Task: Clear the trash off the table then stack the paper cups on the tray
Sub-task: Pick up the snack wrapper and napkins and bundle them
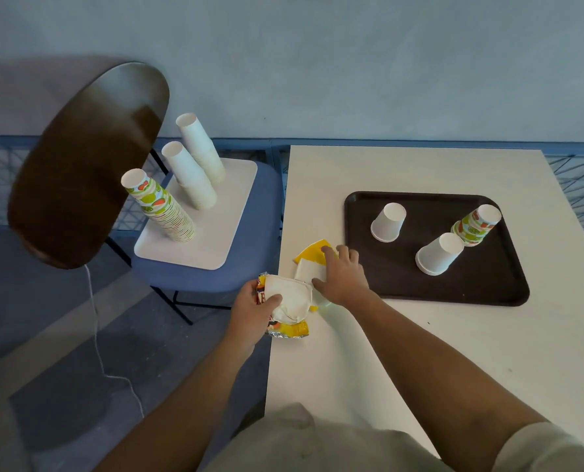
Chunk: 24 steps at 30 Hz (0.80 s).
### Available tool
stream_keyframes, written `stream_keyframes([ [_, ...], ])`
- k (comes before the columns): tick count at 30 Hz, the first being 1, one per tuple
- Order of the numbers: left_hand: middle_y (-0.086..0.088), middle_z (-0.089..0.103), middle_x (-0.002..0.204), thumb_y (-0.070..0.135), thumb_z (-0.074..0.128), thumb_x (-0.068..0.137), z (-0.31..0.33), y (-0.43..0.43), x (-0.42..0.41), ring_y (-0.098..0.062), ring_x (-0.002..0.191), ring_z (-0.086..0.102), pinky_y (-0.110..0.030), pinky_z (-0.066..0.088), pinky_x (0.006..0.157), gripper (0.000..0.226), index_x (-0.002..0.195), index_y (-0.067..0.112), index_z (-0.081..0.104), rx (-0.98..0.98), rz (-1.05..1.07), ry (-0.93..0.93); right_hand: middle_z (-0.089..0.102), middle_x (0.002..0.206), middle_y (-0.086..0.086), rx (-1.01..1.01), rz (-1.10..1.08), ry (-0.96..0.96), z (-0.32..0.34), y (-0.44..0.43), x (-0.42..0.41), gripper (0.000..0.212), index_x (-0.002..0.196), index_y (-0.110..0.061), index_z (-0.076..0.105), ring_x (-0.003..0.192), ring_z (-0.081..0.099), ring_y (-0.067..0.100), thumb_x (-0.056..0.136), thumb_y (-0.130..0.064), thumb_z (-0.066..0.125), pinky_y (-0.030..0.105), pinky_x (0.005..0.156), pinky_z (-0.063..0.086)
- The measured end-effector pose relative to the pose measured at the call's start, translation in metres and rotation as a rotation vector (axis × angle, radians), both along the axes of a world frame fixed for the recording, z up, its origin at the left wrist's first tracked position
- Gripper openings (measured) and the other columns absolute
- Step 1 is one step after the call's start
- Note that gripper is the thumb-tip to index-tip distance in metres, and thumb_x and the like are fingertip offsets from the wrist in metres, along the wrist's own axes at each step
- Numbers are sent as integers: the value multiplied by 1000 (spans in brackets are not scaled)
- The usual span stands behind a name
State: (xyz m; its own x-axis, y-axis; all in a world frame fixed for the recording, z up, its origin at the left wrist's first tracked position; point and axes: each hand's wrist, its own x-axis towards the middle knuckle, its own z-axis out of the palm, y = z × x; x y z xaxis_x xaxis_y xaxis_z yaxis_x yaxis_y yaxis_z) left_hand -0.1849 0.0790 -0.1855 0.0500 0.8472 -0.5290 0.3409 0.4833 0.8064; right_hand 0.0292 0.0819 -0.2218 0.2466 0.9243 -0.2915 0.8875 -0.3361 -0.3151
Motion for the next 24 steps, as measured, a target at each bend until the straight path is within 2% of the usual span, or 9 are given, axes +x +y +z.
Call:
stream_keyframes([
  [3,1,66,125,12,72,96,0,5,-2,-23,115,65,-41,60,93,38,127,25,56,6,14,11,39,144,12,-47,75,-66,-14,-4,-2,75,147,-22,32,131,36,36,87,-52,67,51,101,43],
  [9,3,61,126,15,70,97,-2,11,0,-20,114,62,-28,58,82,47,140,18,52,-2,3,36,38,141,12,-48,59,-91,-17,2,-7,63,143,-23,37,125,40,35,92,-45,65,50,98,45],
  [12,2,61,129,16,71,97,-2,12,4,-23,119,63,-36,60,90,49,142,19,51,-14,2,34,35,139,14,-50,41,-69,-18,2,-8,51,138,-19,42,119,44,35,94,-35,64,48,94,47],
  [16,1,62,130,16,71,97,-3,13,8,-23,119,64,-40,61,93,49,141,19,52,-31,5,34,29,142,17,-69,-11,18,-21,1,-9,50,139,-16,41,113,45,37,94,-19,64,49,90,51],
  [20,4,60,124,15,70,97,-3,12,9,-20,115,62,-40,59,95,48,142,18,51,-36,2,27,32,142,15,-92,-8,28,-19,0,-7,55,143,-17,37,115,41,38,95,-20,63,50,92,49],
  [24,3,61,127,15,70,97,-4,11,6,-20,115,62,-39,60,93,48,142,19,52,-39,13,19,45,137,13,-117,59,54,-15,-3,-5,61,148,-18,32,120,41,39,95,-27,63,50,97,46],
])
